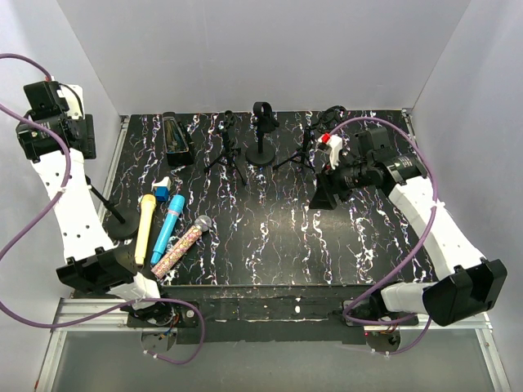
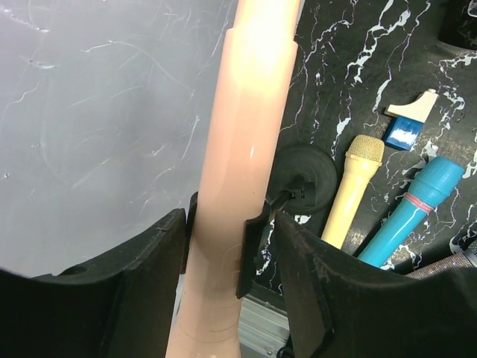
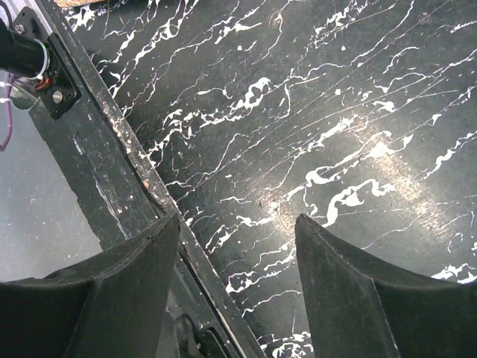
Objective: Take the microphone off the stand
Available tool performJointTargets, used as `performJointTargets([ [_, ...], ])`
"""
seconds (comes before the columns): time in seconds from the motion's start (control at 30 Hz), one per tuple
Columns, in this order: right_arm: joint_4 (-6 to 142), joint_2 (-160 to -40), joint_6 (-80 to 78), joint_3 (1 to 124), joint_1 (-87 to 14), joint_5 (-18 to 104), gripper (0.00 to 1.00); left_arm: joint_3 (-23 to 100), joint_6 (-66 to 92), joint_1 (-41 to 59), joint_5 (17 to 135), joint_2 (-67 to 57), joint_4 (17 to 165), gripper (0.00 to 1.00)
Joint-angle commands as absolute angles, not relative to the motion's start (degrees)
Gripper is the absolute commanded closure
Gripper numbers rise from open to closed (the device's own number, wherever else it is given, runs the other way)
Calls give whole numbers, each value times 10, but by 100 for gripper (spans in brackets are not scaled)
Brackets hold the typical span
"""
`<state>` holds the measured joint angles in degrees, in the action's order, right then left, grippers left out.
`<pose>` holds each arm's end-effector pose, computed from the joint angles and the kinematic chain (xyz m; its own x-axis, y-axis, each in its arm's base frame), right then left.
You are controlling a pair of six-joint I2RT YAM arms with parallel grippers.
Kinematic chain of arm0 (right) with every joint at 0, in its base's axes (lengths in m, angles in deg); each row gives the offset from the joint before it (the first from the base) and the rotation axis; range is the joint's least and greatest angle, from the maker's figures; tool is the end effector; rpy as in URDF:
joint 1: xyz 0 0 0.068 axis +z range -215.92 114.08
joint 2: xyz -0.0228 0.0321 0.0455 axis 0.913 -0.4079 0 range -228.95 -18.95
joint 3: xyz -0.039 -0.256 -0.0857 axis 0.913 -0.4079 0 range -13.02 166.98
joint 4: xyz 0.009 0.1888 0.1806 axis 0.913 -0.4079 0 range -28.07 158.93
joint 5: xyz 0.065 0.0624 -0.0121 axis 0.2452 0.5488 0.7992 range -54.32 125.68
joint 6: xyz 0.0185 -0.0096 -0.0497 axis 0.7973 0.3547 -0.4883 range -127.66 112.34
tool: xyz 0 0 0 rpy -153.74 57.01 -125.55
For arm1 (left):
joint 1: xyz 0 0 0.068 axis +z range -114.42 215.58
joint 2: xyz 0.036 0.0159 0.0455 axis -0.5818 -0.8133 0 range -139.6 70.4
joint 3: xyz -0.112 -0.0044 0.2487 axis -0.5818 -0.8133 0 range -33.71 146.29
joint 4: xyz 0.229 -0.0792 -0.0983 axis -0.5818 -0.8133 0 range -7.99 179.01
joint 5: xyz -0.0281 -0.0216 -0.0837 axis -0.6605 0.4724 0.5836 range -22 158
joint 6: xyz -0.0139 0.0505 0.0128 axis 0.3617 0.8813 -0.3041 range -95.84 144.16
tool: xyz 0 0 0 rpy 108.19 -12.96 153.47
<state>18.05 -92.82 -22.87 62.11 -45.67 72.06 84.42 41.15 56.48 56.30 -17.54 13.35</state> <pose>0.2337 0.1087 0.3542 -0.5218 -0.4177 -0.7438 -0.8044 0.5312 0.2659 0.2482 0.1025 0.4748 -0.7778 0.0092 -0.6284 -0.2666 0.9007 0.3431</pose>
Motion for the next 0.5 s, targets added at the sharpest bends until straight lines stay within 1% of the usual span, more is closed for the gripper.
performJointTargets([
  [0.0,194,-901,-213,609,-458,727,30,864,412,568,571,-183,119,49],
  [0.13,195,-892,-213,602,-458,725,30,868,411,568,561,-193,123,43],
  [0.2,195,-889,-212,600,-458,724,30,875,411,568,561,-201,119,43],
  [0.23,194,-888,-213,598,-458,723,30,877,411,568,564,-205,118,45],
  [0.4,190,-880,-214,594,-459,719,30,872,409,569,570,-207,113,55],
  [0.47,190,-879,-214,591,-459,719,30,872,416,569,566,-201,123,73],
])
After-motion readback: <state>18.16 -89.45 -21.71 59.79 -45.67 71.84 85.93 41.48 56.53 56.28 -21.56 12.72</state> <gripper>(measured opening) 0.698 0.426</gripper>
